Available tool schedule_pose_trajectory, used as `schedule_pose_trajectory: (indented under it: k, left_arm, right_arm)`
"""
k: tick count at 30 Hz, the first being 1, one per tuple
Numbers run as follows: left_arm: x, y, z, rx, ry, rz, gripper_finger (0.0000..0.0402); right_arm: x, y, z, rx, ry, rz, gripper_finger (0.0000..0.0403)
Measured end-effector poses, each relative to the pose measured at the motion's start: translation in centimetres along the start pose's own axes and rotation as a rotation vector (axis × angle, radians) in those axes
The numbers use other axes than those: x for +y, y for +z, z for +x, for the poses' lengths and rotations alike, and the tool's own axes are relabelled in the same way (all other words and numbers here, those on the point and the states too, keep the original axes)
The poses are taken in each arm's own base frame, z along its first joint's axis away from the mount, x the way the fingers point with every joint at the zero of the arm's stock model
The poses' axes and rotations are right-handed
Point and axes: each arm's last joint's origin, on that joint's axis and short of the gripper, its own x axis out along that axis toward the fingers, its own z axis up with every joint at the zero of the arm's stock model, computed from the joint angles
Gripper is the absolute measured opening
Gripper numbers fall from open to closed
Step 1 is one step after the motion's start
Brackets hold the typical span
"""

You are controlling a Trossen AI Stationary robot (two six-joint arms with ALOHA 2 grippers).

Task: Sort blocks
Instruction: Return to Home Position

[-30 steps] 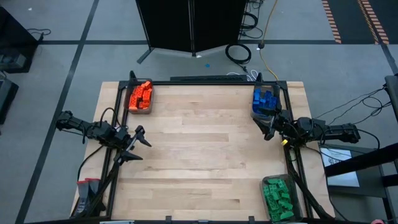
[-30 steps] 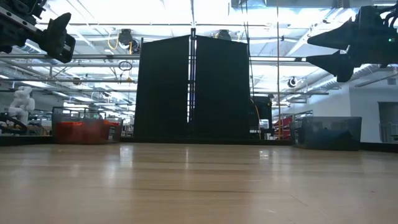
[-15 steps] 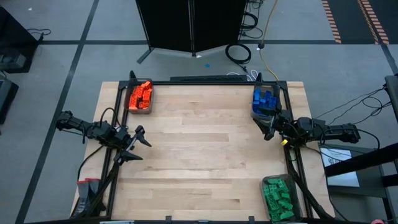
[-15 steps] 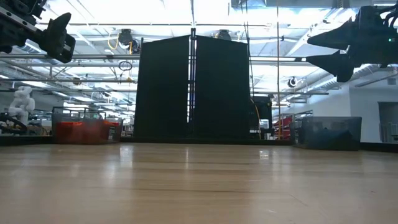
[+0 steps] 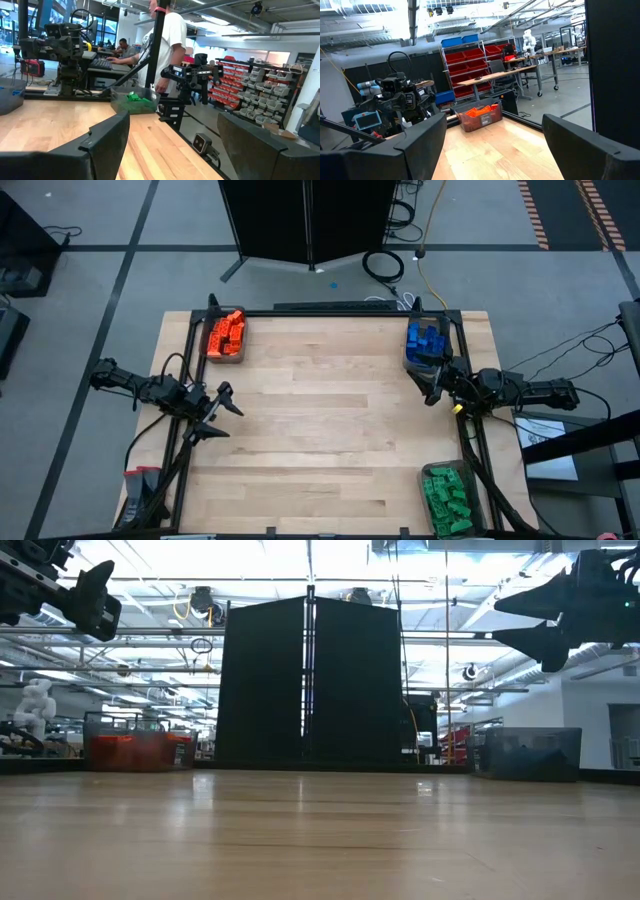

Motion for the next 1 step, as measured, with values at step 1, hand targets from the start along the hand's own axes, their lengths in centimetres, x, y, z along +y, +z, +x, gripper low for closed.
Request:
schedule_pose_trajectory:
  k: [1]
  left_arm:
    - [0.0, 0.01, 0.0, 0.0, 0.0, 0.0, 0.0303]
  right_arm:
    - [0.0, 0.0, 0.0, 0.0, 0.0, 0.0, 0.0325]
